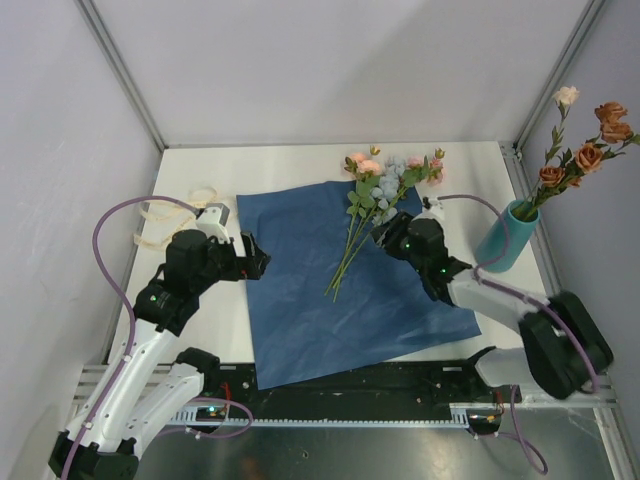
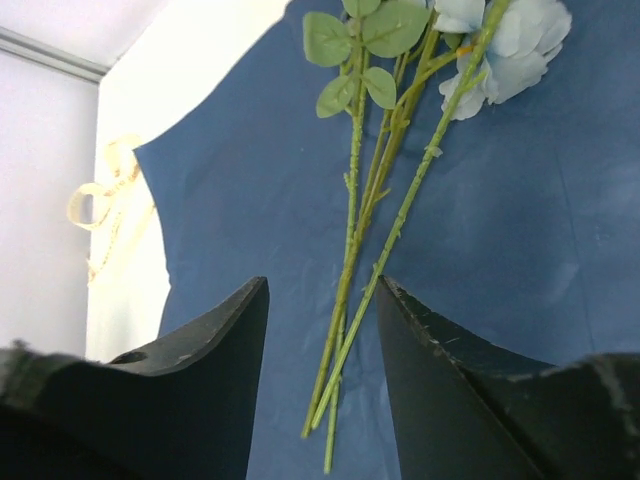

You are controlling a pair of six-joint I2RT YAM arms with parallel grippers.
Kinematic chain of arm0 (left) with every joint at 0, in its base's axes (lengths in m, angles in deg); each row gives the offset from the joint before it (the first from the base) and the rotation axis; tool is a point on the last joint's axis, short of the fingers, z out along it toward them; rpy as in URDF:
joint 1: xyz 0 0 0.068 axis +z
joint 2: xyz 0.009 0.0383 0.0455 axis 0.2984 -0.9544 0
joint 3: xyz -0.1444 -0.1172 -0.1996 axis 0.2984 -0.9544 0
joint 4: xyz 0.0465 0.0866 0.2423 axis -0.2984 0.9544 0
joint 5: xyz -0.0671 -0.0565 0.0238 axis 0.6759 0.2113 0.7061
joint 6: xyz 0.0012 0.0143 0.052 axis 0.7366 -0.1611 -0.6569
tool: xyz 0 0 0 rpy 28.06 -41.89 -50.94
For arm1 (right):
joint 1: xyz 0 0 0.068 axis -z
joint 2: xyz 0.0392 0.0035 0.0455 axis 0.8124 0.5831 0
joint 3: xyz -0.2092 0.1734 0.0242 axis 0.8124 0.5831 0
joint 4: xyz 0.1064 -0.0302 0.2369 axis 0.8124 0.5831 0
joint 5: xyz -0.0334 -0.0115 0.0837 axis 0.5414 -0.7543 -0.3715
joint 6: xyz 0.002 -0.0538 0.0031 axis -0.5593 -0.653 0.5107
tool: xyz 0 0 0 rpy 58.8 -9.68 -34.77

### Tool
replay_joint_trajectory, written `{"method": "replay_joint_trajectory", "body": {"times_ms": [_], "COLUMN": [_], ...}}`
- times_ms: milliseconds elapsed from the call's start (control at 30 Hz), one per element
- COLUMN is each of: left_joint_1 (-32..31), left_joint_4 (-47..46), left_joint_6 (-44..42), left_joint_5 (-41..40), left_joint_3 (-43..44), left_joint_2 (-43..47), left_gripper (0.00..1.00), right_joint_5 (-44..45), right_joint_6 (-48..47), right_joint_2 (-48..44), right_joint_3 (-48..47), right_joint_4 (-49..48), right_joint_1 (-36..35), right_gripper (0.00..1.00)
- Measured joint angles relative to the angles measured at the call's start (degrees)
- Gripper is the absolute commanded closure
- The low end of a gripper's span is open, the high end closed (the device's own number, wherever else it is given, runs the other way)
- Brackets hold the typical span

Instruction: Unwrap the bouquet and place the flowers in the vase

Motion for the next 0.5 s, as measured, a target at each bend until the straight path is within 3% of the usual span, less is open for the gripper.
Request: {"method": "replay_joint_trajectory", "body": {"times_ms": [233,500], "left_joint_1": [0.0,0.0], "left_joint_4": [0.0,0.0], "left_joint_6": [0.0,0.0], "left_joint_5": [0.0,0.1], "left_joint_3": [0.0,0.0], "left_joint_2": [0.0,0.0], "left_gripper": [0.0,0.0], "right_joint_5": [-1.7,-1.7], "right_joint_6": [1.5,5.0], "right_joint_2": [16.8,26.9], "right_joint_3": [0.3,0.3], "right_joint_4": [-19.4,-32.7], "right_joint_1": [0.0,1.3], "right_gripper": [0.52,0.53]}}
